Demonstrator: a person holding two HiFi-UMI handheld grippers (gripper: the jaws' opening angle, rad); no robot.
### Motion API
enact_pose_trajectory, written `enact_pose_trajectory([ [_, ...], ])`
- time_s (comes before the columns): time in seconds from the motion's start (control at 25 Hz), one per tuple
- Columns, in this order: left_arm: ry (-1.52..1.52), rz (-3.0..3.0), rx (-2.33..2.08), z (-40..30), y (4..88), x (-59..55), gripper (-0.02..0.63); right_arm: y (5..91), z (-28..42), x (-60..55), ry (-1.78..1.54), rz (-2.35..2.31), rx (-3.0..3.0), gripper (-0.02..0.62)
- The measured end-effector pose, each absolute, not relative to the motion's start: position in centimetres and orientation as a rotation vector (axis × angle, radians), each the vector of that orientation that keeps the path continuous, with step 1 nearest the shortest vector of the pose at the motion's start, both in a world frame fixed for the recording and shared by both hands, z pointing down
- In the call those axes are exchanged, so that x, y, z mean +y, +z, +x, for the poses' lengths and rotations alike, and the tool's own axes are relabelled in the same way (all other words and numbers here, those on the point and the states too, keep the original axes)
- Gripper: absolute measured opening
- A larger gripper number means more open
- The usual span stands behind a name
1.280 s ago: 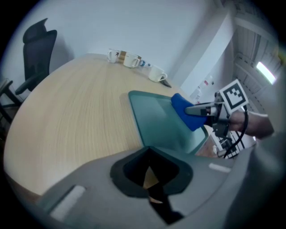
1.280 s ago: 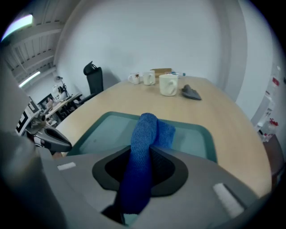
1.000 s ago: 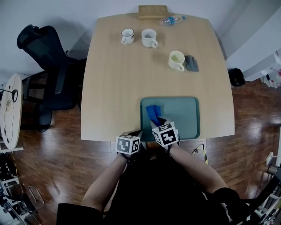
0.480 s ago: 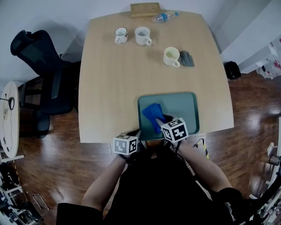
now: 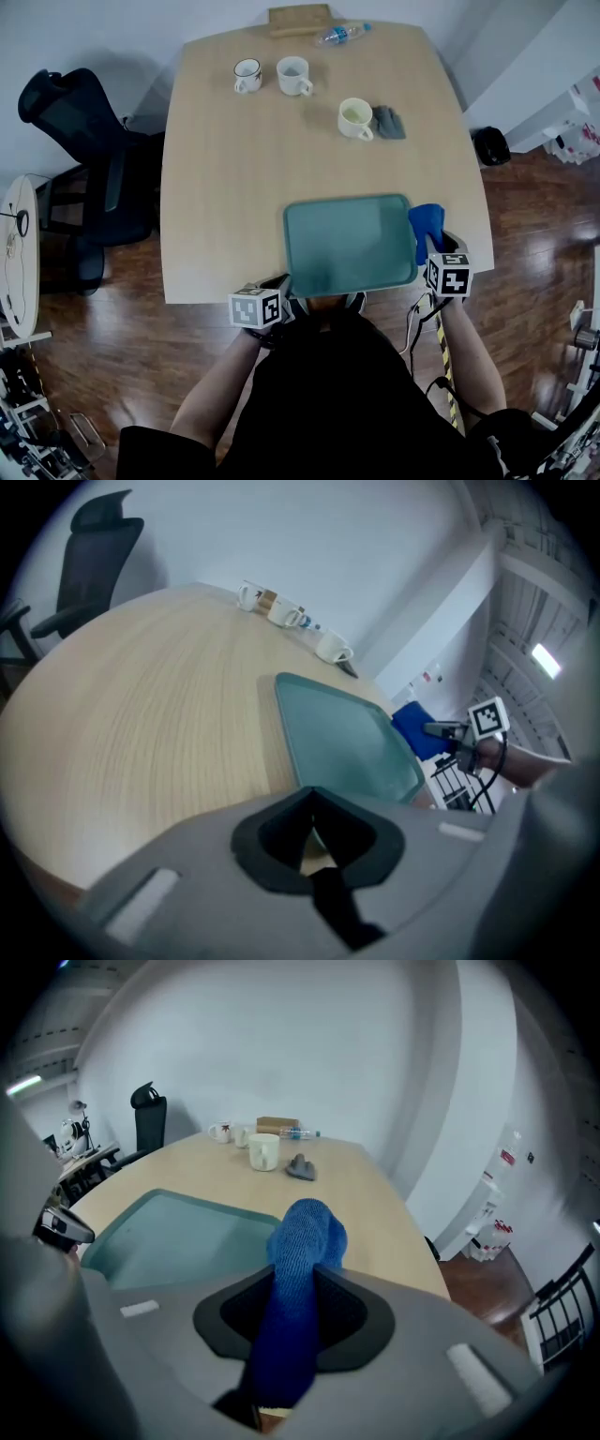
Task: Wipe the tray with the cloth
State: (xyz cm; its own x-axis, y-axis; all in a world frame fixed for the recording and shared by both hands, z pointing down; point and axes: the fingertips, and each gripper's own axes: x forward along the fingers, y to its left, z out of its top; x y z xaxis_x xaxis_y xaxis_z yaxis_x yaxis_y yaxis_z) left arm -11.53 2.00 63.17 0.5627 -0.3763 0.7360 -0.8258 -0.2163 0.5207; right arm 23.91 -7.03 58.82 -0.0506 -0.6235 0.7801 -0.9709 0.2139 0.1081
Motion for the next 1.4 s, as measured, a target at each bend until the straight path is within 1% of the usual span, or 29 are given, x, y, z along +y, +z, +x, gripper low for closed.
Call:
enact_pose_trajectory([
  [0.08, 0.568, 1.811, -0.992, -11.4, 63.2, 2.0, 0.005, 59.8, 22.7, -6.6, 0.612, 1.45, -1.778, 0.107],
  [0.28, 0.587, 1.797, -1.029, -11.8, 62.9, 1.8, 0.005, 63.3, 14.4, -4.5, 0.654, 1.286, -1.854, 0.107],
  [0.44, 0.566, 1.822, -1.006, -11.2, 63.1, 1.9, 0.003, 63.1, 7.2, -3.3, 0.713, 1.211, -1.972, 0.107],
  [0.76, 0.59, 1.853, -1.002, -11.6, 62.8, 1.8, 0.005, 62.7, -8.3, -0.6, 0.883, 0.872, -2.206, 0.107],
  [0.84, 0.57, 1.842, -0.997, -11.8, 62.9, 1.8, 0.002, 62.6, -10.6, 0.1, 0.939, 0.763, -2.241, 0.1],
  [0.88, 0.548, 1.832, -0.993, -11.8, 62.9, 1.8, 0.003, 62.5, -10.8, 0.1, 0.98, 0.732, -2.25, 0.106],
  [0.96, 0.502, 1.817, -0.977, -11.8, 63.1, 1.8, 0.003, 62.3, -9.2, -0.4, 1.064, 0.738, -2.252, 0.107],
  [1.04, 0.476, 1.808, -0.972, -11.8, 63.2, 1.9, 0.003, 62.2, -5.3, -1.4, 1.08, 0.83, -2.216, 0.107],
  [1.2, 0.45, 1.796, -0.973, -12.1, 63.3, 1.9, 0.003, 62.1, 7.4, -2.7, 1.039, 1.125, -2.067, 0.107],
  [1.32, 0.441, 1.796, -0.973, -12.0, 63.3, 1.9, 0.003, 59.9, 17.3, -2.9, 1.006, 1.367, -1.985, 0.107],
  [1.4, 0.449, 1.796, -0.99, -12.2, 63.2, 1.8, 0.003, 58.6, 21.9, -2.7, 0.987, 1.479, -1.95, 0.107],
])
